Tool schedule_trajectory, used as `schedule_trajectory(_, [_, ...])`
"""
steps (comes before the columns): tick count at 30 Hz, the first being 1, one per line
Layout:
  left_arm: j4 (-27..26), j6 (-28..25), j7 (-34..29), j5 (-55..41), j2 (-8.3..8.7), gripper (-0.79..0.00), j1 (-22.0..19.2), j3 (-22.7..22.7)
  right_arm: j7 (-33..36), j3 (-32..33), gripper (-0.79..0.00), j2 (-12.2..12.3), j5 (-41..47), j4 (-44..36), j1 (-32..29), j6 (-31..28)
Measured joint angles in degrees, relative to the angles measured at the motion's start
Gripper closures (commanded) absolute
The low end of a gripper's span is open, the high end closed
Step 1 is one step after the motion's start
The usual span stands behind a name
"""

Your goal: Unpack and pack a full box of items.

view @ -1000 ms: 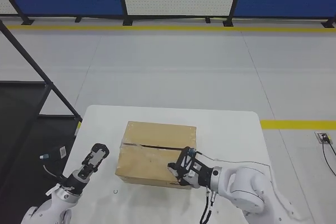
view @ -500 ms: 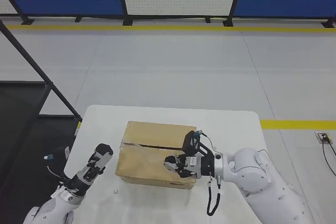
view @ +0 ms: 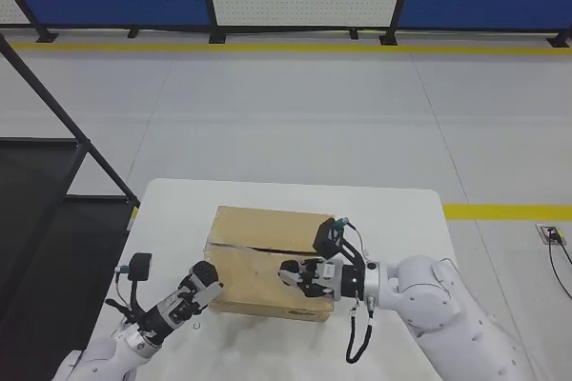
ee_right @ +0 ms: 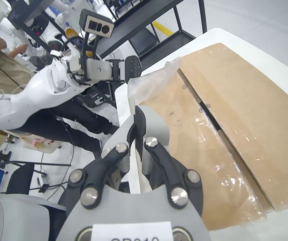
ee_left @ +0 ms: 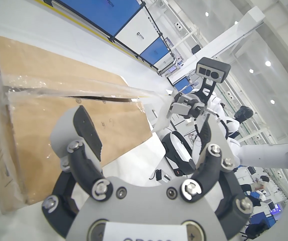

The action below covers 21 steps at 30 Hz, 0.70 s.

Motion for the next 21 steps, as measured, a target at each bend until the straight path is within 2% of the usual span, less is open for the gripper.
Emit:
schedule_trajectory(10, [2.06,1.47,4.19,1.07,-0.09,-0.785,-3.76,-0.12,4.65,-0.44,0.000,-0.61,14.59,6.37,3.88,4.27])
schedule_trajectory(17, [5.39,2.28,4.05,0.00,0.00,-0.785,-8.11,0.04,5.51,-0.59,0.000,-1.01,21.28,10.11,5.30,6.93])
schedule_trajectory(21, [7.64,3.14,4.47,-2.88,-0.06,-0.785,-10.46,0.13,5.39,-0.81,0.000,-1.13,22.04,10.73,5.66,8.41])
